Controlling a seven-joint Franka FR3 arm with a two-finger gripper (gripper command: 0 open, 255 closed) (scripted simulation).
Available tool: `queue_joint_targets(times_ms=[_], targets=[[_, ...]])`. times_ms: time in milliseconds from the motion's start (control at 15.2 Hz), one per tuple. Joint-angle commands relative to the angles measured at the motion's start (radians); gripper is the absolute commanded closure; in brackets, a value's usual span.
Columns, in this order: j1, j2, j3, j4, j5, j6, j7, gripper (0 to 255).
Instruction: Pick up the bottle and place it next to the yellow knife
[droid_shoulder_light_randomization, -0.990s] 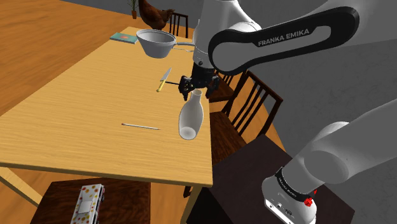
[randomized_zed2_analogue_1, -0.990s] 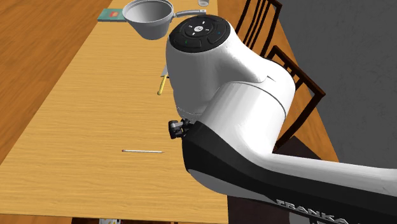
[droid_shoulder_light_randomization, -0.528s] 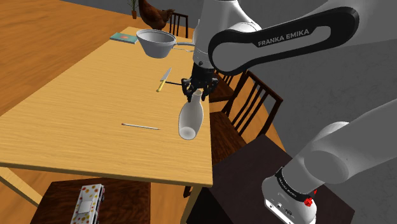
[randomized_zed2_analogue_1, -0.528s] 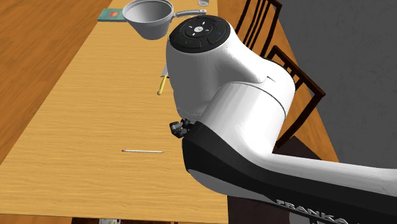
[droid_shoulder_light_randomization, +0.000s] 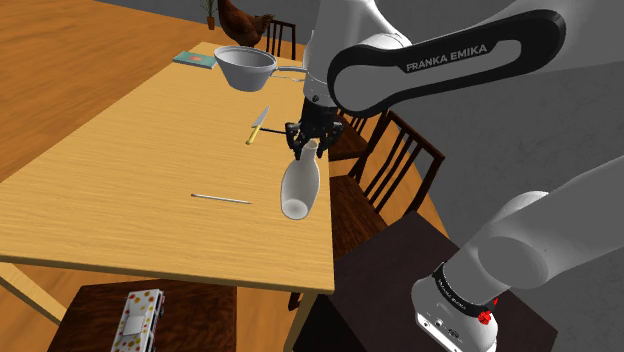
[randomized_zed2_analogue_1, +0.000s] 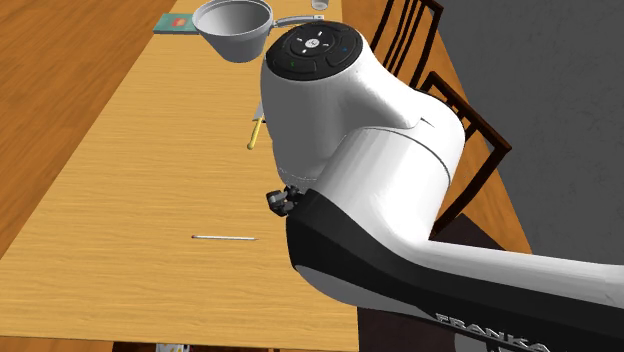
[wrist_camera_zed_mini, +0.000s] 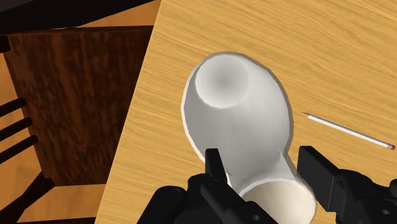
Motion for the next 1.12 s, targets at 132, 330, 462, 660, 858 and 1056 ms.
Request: queue_joint_targets(times_ms=[132, 330, 462, 660, 858, 1056], targets=[[0.002, -0.02, -0.006, 0.033, 0.006, -0.051, -0.009, 255], [0.002, -0.033, -0.011, 0.062, 0.01, -0.093, -0.015, 255], [0.002, -0.041, -0.015, 0.082, 0.012, -0.121, -0.019, 255], [0.002, -0.051, -0.019, 0.114, 0.013, -0.162, -0.023, 255], [0.002, -0.059, -0.023, 0.148, 0.015, -0.203, -0.028, 255], [0.001, -0.064, -0.027, 0.184, 0.015, -0.244, -0.031, 255]])
